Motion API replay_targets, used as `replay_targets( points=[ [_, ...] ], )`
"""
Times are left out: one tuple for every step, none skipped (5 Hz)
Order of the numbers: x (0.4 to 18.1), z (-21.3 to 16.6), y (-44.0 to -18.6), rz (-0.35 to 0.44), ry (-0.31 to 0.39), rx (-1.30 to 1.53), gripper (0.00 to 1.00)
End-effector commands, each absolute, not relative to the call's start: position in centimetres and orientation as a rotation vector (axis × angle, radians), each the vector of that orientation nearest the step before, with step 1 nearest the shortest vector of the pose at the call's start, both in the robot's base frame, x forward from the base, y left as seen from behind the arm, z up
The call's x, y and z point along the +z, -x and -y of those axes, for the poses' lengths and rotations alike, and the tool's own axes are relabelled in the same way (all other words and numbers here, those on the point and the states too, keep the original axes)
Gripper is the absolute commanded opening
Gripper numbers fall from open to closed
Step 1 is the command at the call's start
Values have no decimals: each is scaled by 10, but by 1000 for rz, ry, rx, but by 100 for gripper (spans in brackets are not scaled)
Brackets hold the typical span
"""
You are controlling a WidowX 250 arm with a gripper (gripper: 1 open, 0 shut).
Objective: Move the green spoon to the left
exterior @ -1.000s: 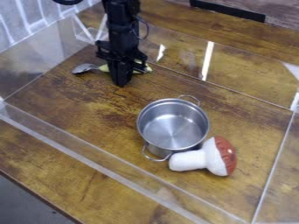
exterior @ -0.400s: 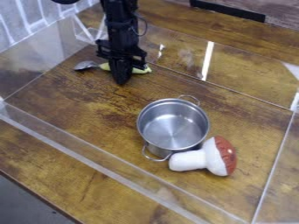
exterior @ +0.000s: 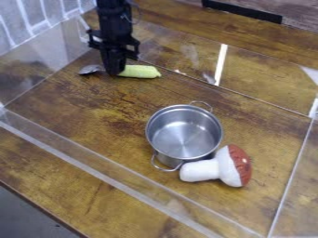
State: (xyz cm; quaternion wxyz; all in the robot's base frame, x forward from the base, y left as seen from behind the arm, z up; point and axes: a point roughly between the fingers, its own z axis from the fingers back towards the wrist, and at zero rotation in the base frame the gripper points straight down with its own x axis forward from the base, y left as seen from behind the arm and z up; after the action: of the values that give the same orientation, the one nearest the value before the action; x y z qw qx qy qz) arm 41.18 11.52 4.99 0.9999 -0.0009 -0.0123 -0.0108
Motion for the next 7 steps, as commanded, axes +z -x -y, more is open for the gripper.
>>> replay_targets(
  points=[
    [107,-148,-413,150,-43,26,0],
    [111,-157,-411,154,-41,41,0],
    [112,-161,-409,155,-38,51,100],
    [113,-165,-406,156,-35,59,100],
    [116,-166,-404,157,-33,63,0],
    [114,-167,-404,155,-30,62,0],
    [113,-169,-402,153,-24,68,100]
  ],
)
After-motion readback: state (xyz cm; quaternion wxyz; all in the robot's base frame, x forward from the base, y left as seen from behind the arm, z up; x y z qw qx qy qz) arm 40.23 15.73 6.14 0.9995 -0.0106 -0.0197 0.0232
